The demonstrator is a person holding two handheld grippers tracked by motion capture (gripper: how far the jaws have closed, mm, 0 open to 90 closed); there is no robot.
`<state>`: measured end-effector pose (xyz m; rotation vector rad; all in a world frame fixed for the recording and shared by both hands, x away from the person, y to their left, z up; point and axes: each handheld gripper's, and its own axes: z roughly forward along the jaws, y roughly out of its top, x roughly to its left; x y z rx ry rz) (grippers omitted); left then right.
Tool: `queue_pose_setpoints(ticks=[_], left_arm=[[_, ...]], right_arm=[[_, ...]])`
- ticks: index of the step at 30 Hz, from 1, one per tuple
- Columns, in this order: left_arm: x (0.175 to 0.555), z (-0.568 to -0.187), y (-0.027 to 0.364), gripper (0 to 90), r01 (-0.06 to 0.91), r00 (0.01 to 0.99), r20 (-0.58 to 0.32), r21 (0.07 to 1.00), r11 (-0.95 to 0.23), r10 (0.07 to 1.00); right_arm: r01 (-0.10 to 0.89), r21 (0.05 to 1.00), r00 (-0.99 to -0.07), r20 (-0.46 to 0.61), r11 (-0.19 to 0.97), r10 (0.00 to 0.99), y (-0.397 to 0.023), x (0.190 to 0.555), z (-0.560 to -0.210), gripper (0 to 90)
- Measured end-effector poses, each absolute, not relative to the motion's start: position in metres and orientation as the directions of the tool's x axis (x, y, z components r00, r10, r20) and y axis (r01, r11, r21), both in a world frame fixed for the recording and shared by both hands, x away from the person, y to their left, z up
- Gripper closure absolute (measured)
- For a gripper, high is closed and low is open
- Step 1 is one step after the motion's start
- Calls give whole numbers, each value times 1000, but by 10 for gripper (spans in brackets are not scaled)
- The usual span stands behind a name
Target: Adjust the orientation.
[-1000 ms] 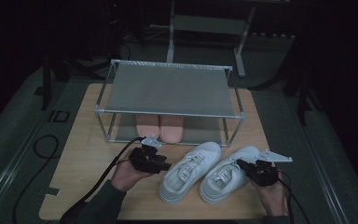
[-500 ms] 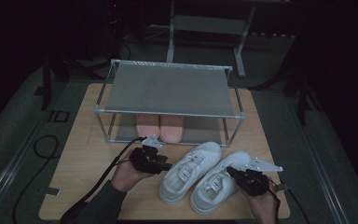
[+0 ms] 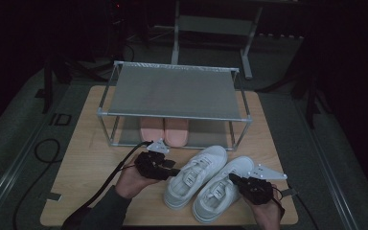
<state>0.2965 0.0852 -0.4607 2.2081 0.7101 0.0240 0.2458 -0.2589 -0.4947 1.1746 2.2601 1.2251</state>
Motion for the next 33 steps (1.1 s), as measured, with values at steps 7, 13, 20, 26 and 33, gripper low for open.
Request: queue_pose_setpoints(ticks=[7, 13, 20, 26, 33], left_arm=[[292, -451, 75, 599, 445, 862, -187, 722, -529, 471], [296, -455, 68, 570, 433, 856, -135, 715, -548, 500], [297, -465, 53, 569, 408, 864, -77, 686, -602, 498], [297, -472, 48, 656, 402, 860, -36, 663, -631, 509], [297, -473, 46, 773, 366, 867, 11, 664, -652, 498]], right_arm=[[497, 827, -560, 74, 263, 825, -270, 244, -487, 721], [503, 831, -492, 48, 238, 869, -290, 243, -485, 643], [515, 836, -426, 54, 193, 903, -315, 239, -484, 623], [521, 838, -390, 63, 164, 919, -330, 239, -485, 617], [538, 832, -359, 77, 138, 930, -338, 246, -493, 614]])
